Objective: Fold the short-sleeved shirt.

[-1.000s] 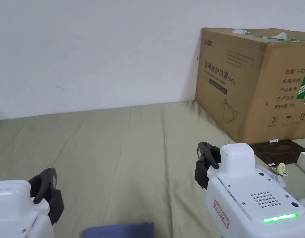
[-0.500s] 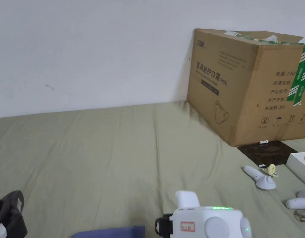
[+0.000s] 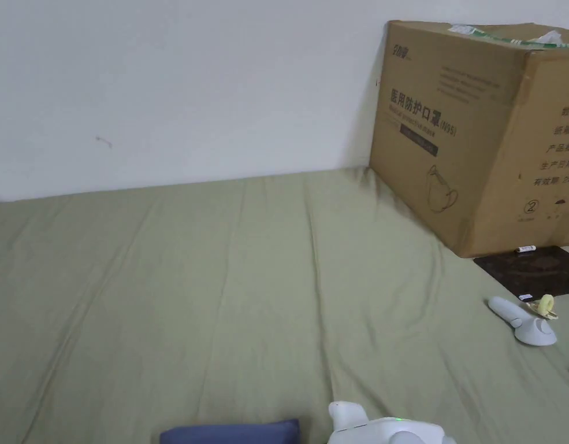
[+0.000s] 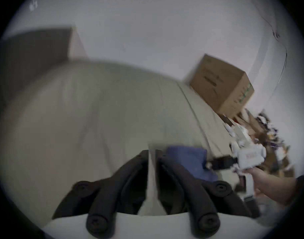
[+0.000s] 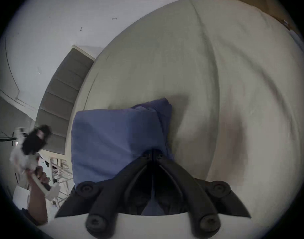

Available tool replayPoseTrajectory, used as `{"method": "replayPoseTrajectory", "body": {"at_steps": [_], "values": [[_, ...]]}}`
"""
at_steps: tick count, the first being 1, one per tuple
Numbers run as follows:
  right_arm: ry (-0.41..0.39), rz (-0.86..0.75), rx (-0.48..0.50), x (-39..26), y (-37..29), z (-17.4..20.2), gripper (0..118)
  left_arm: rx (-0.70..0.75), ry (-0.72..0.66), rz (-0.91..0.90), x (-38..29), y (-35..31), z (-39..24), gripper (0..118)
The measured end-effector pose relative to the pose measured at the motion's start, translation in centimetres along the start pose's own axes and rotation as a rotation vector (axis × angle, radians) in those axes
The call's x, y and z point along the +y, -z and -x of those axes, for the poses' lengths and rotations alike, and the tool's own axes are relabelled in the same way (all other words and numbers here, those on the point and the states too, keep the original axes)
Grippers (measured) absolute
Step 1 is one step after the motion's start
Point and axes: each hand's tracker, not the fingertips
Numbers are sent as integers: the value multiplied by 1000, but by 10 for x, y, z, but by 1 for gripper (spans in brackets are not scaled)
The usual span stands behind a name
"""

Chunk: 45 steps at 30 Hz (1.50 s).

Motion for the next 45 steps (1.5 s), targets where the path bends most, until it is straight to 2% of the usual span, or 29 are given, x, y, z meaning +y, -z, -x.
{"method": "replayPoseTrajectory", "body": {"at_steps": [1,2,3,4,5,8,10,12,14,15,16,17,18,19,20,21,23,24,28,32,38,40,45], "values": [[0,-5,8,-1,-1,-1,1,-77,-60,69,-3,15,12,46],[-4,-8,11,-2,-1,-2,1,-140,-136,126,-7,28,22,91],[-12,-12,15,-4,-2,-1,1,-218,-222,170,-12,44,33,113],[-21,-16,17,-5,-2,-2,1,-332,-306,193,-19,57,43,118],[-24,-19,19,-6,-2,-2,1,-430,-386,159,-25,65,53,117],[-11,-25,26,-6,-1,-3,1,-578,-570,225,-34,101,63,118],[7,-26,32,-7,-1,-5,1,-638,-581,262,-44,123,57,118],[20,-26,37,-6,-1,-6,1,-712,-502,266,-40,137,42,118],[29,-27,40,-7,-1,-7,1,-720,-493,287,-42,155,26,118],[32,-27,41,-7,-1,-7,1,-724,-500,303,-43,161,21,114],[35,-29,42,-7,-1,-8,1,-713,-492,310,-42,164,17,101],[36,-31,40,-8,-1,-8,1,-664,-436,312,-39,164,14,50],[38,-32,38,-9,-1,-8,1,-584,-372,292,-41,163,16,26],[43,-36,40,-9,-3,-7,1,-419,-307,285,-44,163,18,26],[53,-32,58,-9,-4,-9,1,-357,-327,308,-52,163,23,26],[64,-22,64,-10,-4,-8,1,-510,-429,260,-54,160,24,26],[107,-12,34,-11,-11,-6,1,-420,-357,262,-51,153,15,26],[121,-13,24,-11,-15,-4,1,-425,-352,253,-49,148,10,25],[31,-79,-16,-13,-53,12,1,-423,-319,230,-26,106,4,26],[-50,-132,-39,-18,-98,31,1,-364,-255,149,12,36,40,26],[-151,-149,-97,-27,-130,58,1,-58,-197,190,59,-57,137,26],[-174,-146,-129,-29,-131,70,1,14,-225,208,68,-79,170,27],[-161,-132,-135,-29,-122,85,1,333,-142,240,88,-116,227,27]]}}
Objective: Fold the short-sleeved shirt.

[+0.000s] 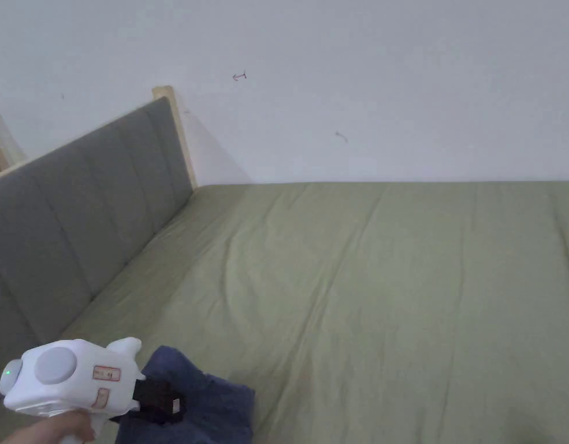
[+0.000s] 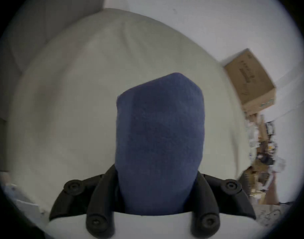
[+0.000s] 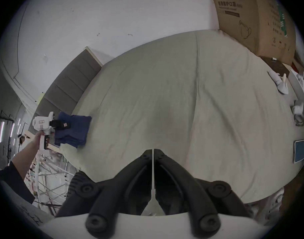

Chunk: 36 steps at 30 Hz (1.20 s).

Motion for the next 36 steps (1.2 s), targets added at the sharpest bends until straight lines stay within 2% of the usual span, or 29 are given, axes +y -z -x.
{"method": "replayPoseTrajectory", "body": {"at_steps": [1,2,3,4,5,6,8,9,13,16,18,19,20,21,22,23,24,26,30,33,36], "values": [[8,7,-1,0,2,3,1,70,26,5,2,-1,9,27],[12,14,0,2,3,8,1,137,51,17,4,-1,14,34],[10,17,2,2,4,11,1,190,56,17,4,-1,19,49],[5,20,3,2,6,14,1,260,61,21,5,-1,23,77],[-5,24,1,3,7,18,1,324,66,10,2,-3,28,111],[-15,25,0,4,6,21,1,381,85,-13,1,-6,30,116],[-36,28,5,5,7,26,1,423,104,-77,-5,-22,32,118],[-43,29,7,6,8,27,1,432,115,-124,-7,-30,32,115],[-49,19,12,8,6,29,1,538,129,-152,-14,-52,24,114],[-47,-1,14,10,1,26,1,503,153,-185,-28,-59,-3,114],[-54,-15,5,11,-3,23,1,433,98,-228,-40,-57,-29,114],[-59,-24,-2,11,-5,22,1,346,66,-221,-47,-55,-43,112],[-63,-31,-7,12,-7,22,1,231,33,-189,-54,-51,-60,104],[-65,-33,-8,12,-8,21,1,126,9,-148,-60,-44,-74,87],[-67,-36,-8,13,-10,19,1,55,-5,-145,-68,-37,-95,58],[-68,-35,-6,14,-12,18,1,-3,-2,-147,-75,-29,-118,9],[-72,-23,-22,14,-13,19,1,-43,14,-148,-80,-23,-138,0],[-85,26,-135,19,-12,14,1,-90,105,-185,-85,-16,-185,0],[-83,22,-133,33,-24,8,1,-155,187,-280,-80,-23,-273,0],[-124,-150,-149,54,-52,19,1,-166,245,-424,-68,-40,-328,0],[-163,-423,-110,70,-81,25,1,-106,322,-674,-67,-67,-368,0]]}}
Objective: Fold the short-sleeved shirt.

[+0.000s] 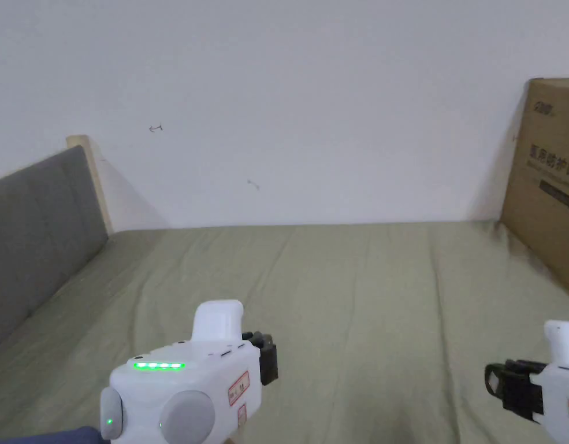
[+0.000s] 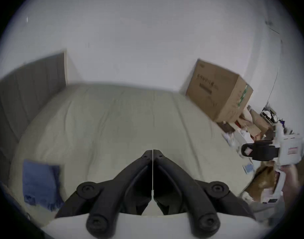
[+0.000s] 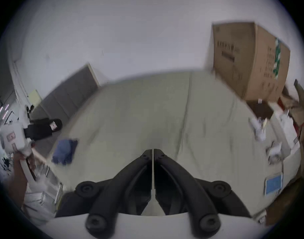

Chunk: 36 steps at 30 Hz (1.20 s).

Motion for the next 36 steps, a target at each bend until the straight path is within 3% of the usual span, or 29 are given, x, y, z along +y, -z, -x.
{"method": "replayPoseTrajectory", "body": {"at_steps": [5,8,11,15,16,17,19,20,23,27,36], "values": [[-107,-474,-43,12,-34,21,1,159,139,-383,1,-32,-40,0],[-205,-660,-86,0,-36,29,1,208,197,-456,-12,-40,-52,0],[-218,-647,-178,-10,-27,35,1,251,240,-471,-26,-46,-63,0],[-93,-563,-171,-20,-24,31,4,256,236,-460,-36,-53,-69,0],[-93,-563,-189,-23,-25,30,11,254,231,-452,-37,-54,-70,3],[-101,-562,-198,-26,-25,30,36,258,232,-441,-37,-54,-70,13],[-119,-537,-217,-27,-26,30,96,251,227,-408,-37,-57,-70,40],[-127,-532,-224,-28,-26,30,118,240,214,-404,-37,-57,-68,58],[-156,-562,-227,-26,-37,33,118,219,171,-393,-35,-58,-65,114],[-183,-562,-226,-23,-41,39,118,203,142,-418,-35,-58,-63,118],[-159,-552,-211,-28,-40,45,118,176,130,-414,-30,-58,-63,118]]}}
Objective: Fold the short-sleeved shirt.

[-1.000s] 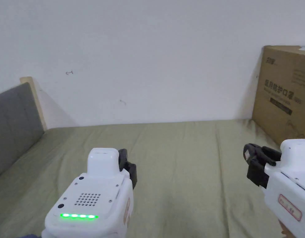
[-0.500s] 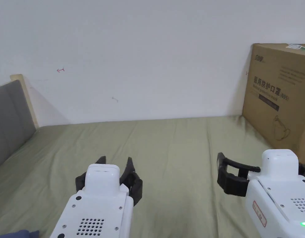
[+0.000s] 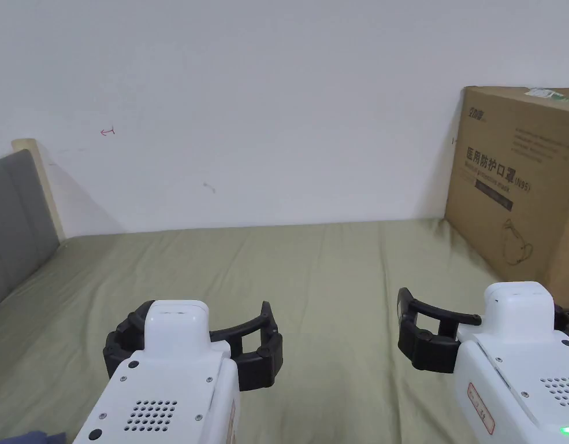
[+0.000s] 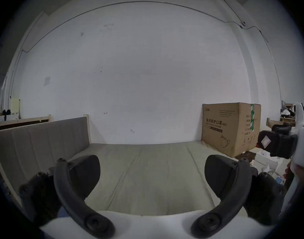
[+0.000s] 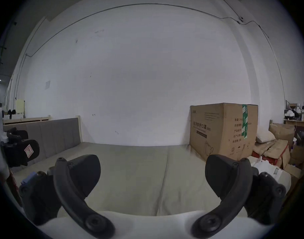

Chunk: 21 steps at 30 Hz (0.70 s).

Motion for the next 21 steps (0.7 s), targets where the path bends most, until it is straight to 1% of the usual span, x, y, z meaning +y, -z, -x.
{"method": "replayPoseTrajectory", "body": {"at_steps": [3,8,15,21], "values": [[-3,4,-3,-2,0,1,118,-5,7,4,0,0,0,118],[18,24,6,-2,2,0,118,-28,-20,11,0,1,1,118],[18,38,7,-4,3,-1,118,-32,-31,29,1,4,6,118],[14,46,8,-6,4,1,118,-33,-11,30,-1,5,6,118]]}}
